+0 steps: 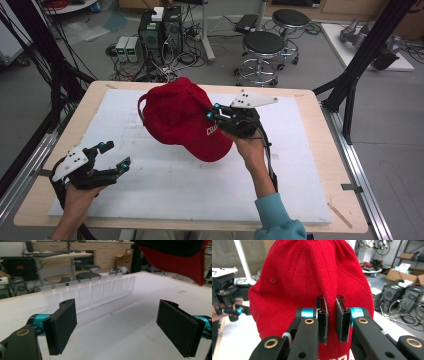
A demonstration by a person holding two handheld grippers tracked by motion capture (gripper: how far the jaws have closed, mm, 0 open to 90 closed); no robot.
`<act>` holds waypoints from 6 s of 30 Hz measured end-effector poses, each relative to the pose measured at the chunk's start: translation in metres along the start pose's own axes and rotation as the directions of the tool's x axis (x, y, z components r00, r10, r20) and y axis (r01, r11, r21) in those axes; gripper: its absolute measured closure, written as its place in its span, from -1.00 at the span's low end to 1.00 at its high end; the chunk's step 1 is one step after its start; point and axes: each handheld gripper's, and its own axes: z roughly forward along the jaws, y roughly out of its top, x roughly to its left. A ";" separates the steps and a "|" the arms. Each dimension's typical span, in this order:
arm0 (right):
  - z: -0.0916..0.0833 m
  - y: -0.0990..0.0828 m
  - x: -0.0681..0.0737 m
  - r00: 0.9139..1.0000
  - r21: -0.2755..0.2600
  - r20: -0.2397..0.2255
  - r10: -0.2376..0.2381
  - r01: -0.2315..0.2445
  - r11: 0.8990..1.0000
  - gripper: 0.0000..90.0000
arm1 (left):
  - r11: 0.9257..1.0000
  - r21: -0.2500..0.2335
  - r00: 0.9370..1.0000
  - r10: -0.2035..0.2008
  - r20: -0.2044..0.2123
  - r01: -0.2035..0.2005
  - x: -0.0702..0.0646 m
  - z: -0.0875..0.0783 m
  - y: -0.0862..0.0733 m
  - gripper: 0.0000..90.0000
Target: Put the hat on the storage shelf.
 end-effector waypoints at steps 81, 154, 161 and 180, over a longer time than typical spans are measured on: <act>0.006 -0.013 0.032 0.996 -0.040 0.088 -0.018 0.022 0.999 -0.96 | 0.992 0.007 0.962 -0.122 0.243 0.124 -0.070 0.078 0.031 0.89; -0.125 -0.197 0.026 0.873 -0.181 0.466 0.145 -0.066 0.981 -0.96 | 0.969 0.218 0.986 0.137 -0.100 -0.113 0.039 0.145 0.070 0.89; -0.125 -0.198 0.026 0.872 -0.182 0.469 0.142 -0.062 0.981 -0.96 | 0.973 0.218 0.986 0.108 -0.130 -0.078 0.034 0.148 0.070 0.90; -0.125 -0.198 0.027 0.869 -0.185 0.472 0.147 -0.066 0.981 -0.96 | 0.969 0.237 0.982 0.105 -0.155 -0.066 0.028 0.158 0.058 0.89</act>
